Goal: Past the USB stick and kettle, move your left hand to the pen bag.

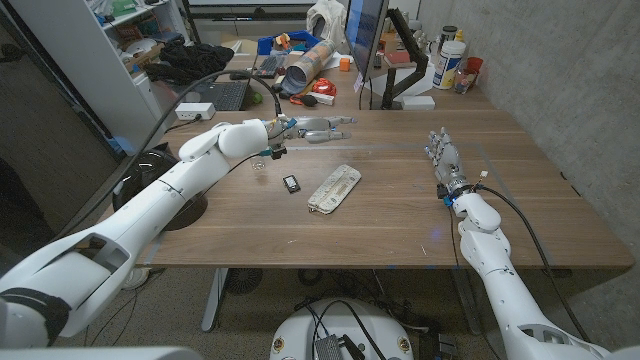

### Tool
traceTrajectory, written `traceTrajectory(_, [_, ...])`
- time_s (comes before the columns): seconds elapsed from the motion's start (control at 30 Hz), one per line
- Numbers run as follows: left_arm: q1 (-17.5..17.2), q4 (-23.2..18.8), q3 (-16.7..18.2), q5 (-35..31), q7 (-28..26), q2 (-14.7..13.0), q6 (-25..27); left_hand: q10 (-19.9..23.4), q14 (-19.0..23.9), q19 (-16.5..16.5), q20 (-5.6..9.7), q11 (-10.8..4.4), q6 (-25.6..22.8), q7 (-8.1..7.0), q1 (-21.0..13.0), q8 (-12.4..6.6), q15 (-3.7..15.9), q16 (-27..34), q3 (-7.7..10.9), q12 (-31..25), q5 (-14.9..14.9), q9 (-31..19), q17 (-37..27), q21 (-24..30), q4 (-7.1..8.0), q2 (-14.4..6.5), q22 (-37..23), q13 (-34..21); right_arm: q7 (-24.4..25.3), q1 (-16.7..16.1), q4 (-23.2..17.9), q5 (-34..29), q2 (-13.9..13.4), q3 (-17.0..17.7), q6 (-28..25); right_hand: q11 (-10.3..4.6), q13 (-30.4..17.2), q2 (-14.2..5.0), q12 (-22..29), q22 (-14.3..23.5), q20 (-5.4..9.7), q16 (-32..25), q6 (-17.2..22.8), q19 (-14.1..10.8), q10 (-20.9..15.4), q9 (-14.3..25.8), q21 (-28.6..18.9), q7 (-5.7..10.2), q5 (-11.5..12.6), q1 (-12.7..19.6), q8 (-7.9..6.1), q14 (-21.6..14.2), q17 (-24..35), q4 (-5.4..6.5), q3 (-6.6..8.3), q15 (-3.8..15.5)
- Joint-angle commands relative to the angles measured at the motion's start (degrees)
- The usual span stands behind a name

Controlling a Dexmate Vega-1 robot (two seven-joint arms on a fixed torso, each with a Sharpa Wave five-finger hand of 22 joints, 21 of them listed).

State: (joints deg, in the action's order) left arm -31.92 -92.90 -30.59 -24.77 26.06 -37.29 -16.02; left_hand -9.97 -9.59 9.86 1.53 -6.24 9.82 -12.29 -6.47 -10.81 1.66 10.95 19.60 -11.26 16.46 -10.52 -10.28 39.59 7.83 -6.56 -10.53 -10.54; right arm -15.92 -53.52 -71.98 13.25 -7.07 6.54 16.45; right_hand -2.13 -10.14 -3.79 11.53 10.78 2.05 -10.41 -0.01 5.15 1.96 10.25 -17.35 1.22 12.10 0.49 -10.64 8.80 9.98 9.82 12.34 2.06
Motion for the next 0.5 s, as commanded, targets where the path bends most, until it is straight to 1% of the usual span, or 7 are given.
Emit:
traceTrajectory(0.03, [-0.1,0.1,-0.4,-0.4,0.9,-0.4,-0.1,-7.3,-11.9,15.5,0.15,0.14,3.6,-0.41,-1.0,-0.12,1.14,0.2,0.14,0.1,0.2,-0.2,-0.1,-0.3,-0.01,-0.6,-0.3,-0.1,0.1,0.1,0.2,-0.2,0.1,-0.1,0.1,-0.25,-0.2,-4.48,0.0,0.2,1.92,0.0,0.0,0.0,0.0,0.2,0.2,0.38,0.6,0.2,-0.14,0.3,0.1,0.1,-0.21,1.39])
traceTrajectory(0.2, [0.0,0.1,-0.7,-0.6,1.8,-0.7,0.0,-7.7,-12.2,15.8,0.11,0.0,3.7,-0.41,-1.1,-0.07,1.11,0.1,0.11,0.3,0.1,-0.2,-0.1,-0.4,0.03,-0.6,-0.3,-0.1,0.1,0.0,0.1,-0.2,0.1,-0.2,-0.1,-0.28,-0.2,-4.52,-0.1,0.2,1.89,0.0,0.0,0.0,0.0,0.2,0.2,0.33,0.6,0.2,-0.14,0.3,0.1,0.08,-0.19,1.34])
traceTrajectory(0.5, [-0.2,0.2,-1.1,-1.1,2.1,-0.8,0.0,-8.0,-12.4,16.0,0.08,0.22,4.0,-0.41,-1.1,0.02,1.14,0.1,0.04,0.3,0.1,-0.2,-0.2,-0.6,0.14,-0.6,-0.3,-0.1,0.0,0.4,0.9,-0.2,0.2,-0.4,0.3,-0.25,-0.2,-4.5,0.0,0.2,1.92,0.0,-0.1,0.1,0.0,0.2,0.4,0.36,0.6,0.2,-0.13,0.3,0.1,0.04,-0.18,1.3])
